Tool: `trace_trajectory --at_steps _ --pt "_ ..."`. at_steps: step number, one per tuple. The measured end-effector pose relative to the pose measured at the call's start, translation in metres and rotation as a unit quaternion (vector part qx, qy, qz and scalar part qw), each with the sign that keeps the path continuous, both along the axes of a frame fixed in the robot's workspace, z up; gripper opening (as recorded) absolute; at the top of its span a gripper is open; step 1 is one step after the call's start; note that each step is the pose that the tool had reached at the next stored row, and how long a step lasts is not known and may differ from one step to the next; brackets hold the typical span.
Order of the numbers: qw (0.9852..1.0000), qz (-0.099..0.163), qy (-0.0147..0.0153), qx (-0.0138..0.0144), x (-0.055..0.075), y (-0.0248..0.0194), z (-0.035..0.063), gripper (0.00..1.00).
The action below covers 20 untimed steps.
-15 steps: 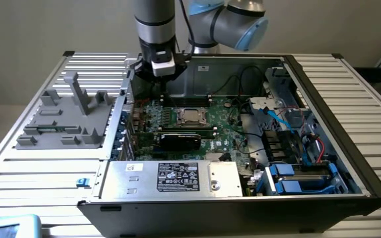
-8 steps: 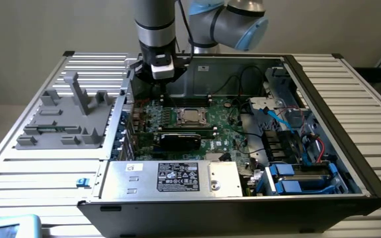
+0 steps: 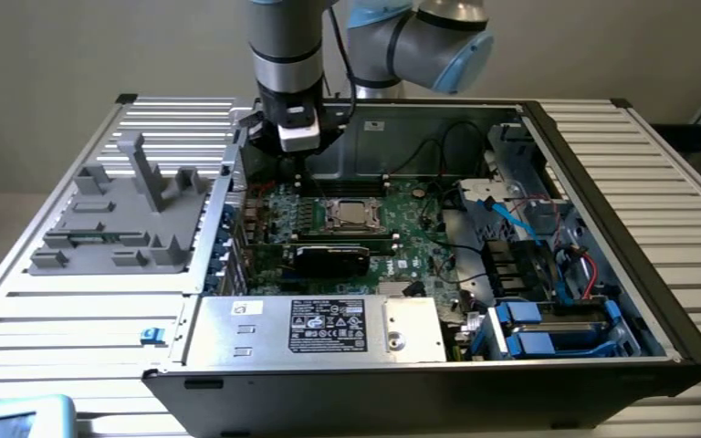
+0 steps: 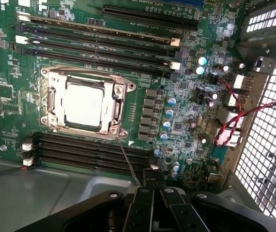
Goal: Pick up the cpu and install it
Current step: 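Install the first cpu locking lever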
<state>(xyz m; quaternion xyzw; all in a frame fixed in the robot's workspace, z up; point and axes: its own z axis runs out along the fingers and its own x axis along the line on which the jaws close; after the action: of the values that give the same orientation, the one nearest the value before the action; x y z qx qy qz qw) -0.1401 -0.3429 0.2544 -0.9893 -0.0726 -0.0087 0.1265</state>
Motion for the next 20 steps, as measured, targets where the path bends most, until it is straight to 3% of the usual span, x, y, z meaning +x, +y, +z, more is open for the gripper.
trace_trajectory --at_steps 5,20 --pt "1.0 -0.002 -0.0001 0.0054 0.005 0.0001 -0.0013 0.11" --pt "0.9999 -0.004 0.0 0.0124 0.038 0.0 -0.0013 0.11"
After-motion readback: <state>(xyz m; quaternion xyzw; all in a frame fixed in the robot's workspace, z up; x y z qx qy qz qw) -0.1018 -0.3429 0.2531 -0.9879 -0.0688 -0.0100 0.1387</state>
